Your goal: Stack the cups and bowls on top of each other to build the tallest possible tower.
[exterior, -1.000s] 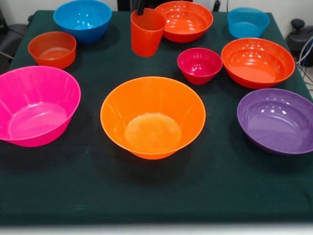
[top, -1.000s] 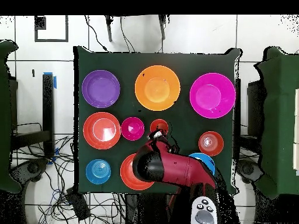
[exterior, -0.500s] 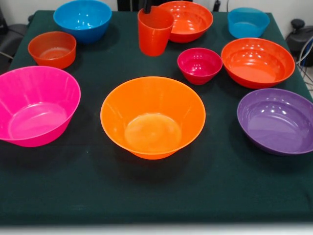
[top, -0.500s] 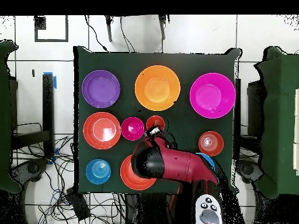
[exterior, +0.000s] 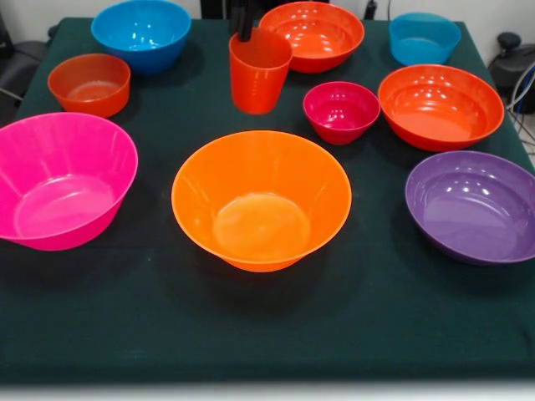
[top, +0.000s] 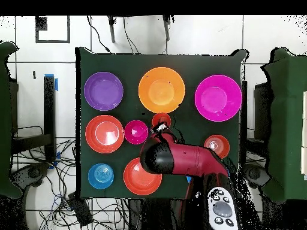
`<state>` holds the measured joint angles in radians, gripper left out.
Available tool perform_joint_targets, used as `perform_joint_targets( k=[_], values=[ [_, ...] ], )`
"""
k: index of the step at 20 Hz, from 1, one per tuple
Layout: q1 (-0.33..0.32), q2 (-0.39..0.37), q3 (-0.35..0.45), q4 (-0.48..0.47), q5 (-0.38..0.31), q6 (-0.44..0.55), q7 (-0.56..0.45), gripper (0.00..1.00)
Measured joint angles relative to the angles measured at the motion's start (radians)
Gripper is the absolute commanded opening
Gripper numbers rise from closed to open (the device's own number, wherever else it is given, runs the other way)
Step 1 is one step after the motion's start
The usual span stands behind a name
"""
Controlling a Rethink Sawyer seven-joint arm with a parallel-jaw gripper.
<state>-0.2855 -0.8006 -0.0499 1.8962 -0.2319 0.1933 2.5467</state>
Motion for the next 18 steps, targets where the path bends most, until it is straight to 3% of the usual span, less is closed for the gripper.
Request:
perform_joint_targets(
  k=[10,18],
  values=[
    [-0.019,0.038,0.027,-0.086,-0.035,0.047,0.0,0.0],
    [-0.012,0.037,0.031,-0.08,-0.077,0.046,0.0,0.0]
  ],
)
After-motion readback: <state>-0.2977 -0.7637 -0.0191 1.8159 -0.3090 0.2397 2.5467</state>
